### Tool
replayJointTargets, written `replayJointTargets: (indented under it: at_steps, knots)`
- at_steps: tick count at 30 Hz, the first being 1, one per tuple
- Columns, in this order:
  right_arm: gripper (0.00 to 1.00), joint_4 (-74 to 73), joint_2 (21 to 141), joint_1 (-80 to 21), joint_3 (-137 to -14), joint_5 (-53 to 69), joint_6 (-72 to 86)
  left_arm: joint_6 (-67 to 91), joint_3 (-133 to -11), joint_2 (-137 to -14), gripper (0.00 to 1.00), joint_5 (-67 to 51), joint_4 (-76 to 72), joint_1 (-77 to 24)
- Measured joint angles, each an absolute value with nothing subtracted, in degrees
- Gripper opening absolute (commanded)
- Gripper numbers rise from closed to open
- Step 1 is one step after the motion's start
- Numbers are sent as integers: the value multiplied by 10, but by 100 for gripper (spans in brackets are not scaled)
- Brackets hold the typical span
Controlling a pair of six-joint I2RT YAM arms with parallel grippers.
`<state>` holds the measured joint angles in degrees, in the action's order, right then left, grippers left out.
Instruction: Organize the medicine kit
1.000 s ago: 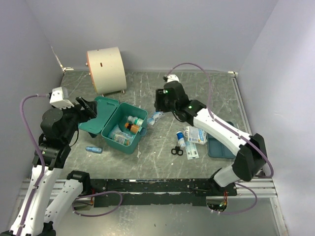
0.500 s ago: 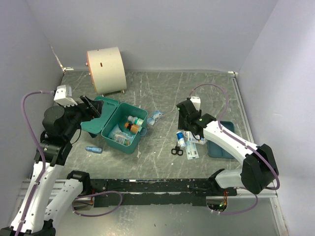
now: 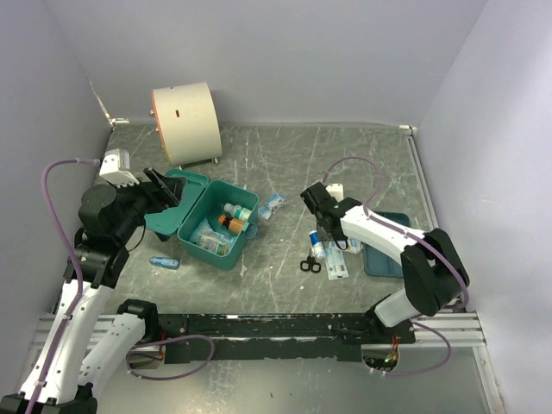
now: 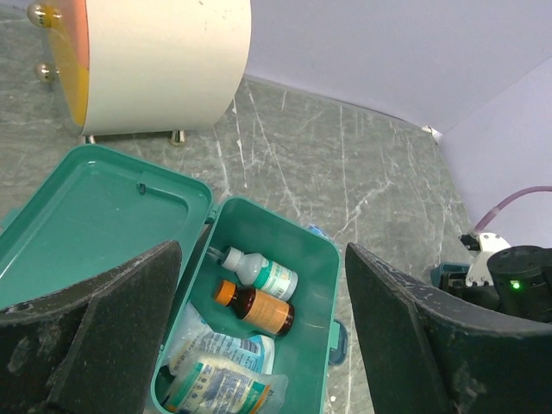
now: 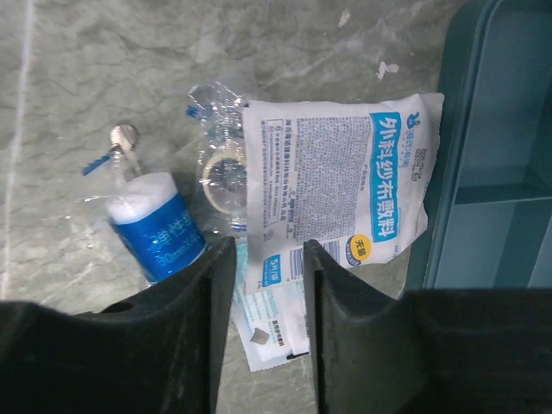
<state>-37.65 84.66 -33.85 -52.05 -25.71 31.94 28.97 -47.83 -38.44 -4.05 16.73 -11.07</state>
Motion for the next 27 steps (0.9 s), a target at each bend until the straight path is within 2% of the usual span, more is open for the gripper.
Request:
replayJointTargets:
  at_steps: [19, 22, 26, 27]
  knots:
    - [31, -385, 893, -338, -524, -274, 322, 289, -471, -385, 87, -41, 166, -111]
    - [20, -385, 898, -338, -525, -274, 321, 289, -471, -385, 87, -41, 166, -111]
    - [0, -384, 899, -338, -529, -274, 318, 289, -470, -385, 87, -41, 166, -111]
    - [0, -384, 899, -338, -530, -274, 318, 289, -470, -384, 87, -41, 166, -111]
